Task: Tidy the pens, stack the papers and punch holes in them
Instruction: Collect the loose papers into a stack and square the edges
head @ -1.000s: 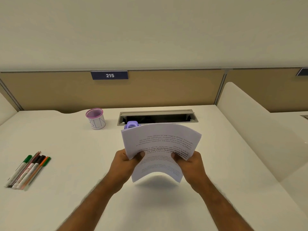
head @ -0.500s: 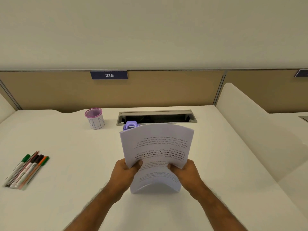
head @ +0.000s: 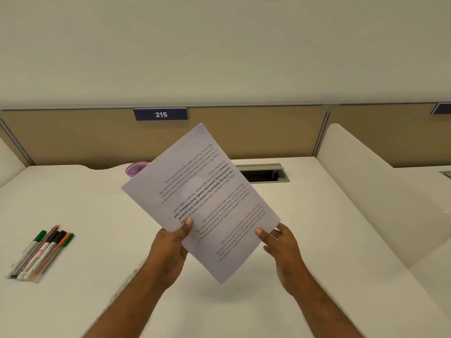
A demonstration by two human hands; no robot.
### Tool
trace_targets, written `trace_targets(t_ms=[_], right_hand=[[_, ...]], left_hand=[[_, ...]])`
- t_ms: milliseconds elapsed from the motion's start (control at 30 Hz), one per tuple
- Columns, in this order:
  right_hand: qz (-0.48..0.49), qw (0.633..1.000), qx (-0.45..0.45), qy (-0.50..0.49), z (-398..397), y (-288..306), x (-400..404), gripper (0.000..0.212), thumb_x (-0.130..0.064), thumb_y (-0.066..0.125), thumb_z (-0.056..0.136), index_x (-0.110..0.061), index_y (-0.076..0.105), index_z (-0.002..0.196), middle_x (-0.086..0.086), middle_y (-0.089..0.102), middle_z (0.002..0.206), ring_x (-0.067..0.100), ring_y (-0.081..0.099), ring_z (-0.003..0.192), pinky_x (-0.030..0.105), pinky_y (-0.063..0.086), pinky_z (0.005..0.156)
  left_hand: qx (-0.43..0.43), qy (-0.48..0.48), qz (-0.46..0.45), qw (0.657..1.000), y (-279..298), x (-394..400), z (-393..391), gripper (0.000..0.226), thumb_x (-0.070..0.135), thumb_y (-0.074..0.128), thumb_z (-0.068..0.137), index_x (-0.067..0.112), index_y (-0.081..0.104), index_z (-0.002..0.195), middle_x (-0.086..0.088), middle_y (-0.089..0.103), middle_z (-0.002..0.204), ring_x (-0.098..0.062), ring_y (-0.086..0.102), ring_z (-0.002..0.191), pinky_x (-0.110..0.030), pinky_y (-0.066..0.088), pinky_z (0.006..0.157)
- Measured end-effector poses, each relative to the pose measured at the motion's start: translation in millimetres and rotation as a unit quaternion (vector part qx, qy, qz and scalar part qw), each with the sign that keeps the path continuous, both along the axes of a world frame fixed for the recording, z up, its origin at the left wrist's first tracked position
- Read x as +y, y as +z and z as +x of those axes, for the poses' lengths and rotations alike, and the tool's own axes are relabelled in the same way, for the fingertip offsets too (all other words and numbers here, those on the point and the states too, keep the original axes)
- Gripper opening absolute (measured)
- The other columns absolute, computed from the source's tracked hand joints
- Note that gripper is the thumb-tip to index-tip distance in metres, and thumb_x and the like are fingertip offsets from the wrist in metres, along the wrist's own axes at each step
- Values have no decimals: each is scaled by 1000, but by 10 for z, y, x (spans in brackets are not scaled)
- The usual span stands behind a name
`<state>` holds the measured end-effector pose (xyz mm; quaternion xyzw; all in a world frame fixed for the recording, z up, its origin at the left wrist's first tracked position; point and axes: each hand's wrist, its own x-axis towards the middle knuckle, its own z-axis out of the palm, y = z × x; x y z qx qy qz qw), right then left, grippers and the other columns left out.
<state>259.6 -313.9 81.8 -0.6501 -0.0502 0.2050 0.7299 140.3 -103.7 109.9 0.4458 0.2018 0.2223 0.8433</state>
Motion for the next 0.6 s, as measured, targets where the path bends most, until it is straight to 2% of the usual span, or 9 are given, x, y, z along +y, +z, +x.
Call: trace_targets(t_ms=[67, 200, 300, 433, 600], right_hand=[[76, 995, 50, 35, -41, -5, 40, 58, -34, 79, 68, -17, 60, 120, 9, 70, 119, 27, 65, 111, 47, 51, 97], [215, 963, 138, 83, -112, -6, 126, 39, -16, 75, 77, -18, 68, 115, 11, 72, 116, 27, 71, 101, 39, 59, 79], [215, 968, 109, 65, -102, 28, 163, 39, -6, 76, 73, -18, 71, 110, 11, 72, 117, 29, 70, 105, 39, 59, 78], [186, 978, 83, 42, -22, 104, 98, 34, -4, 77, 68, -15, 75, 101, 14, 74, 112, 31, 72, 99, 38, 61, 73], [152, 984, 71, 53, 154, 182, -113, 35, -5, 77, 68, -15, 74, 102, 15, 73, 111, 31, 73, 94, 38, 60, 69]], left_hand=[[-13, 0, -22, 1000, 14, -42, 31, 44, 8, 61, 90, 18, 58, 134, -2, 69, 128, -21, 67, 116, -34, 58, 91], [-21, -1, -79, 997, -12, -157, 69, 48, 8, 63, 89, 18, 57, 135, -3, 68, 130, -21, 66, 117, -38, 57, 92], [-14, 8, -111, 994, -70, -228, 68, 51, 8, 66, 85, 18, 57, 134, -5, 69, 128, -22, 68, 114, -39, 59, 89], [1, 3, -134, 991, -94, -179, 36, 52, 7, 69, 80, 17, 60, 131, -6, 70, 126, -23, 70, 110, -37, 62, 79], [-22, -5, -170, 985, -51, 165, -103, 48, 24, 64, 88, 16, 59, 136, -9, 68, 130, -24, 67, 117, -45, 57, 92]])
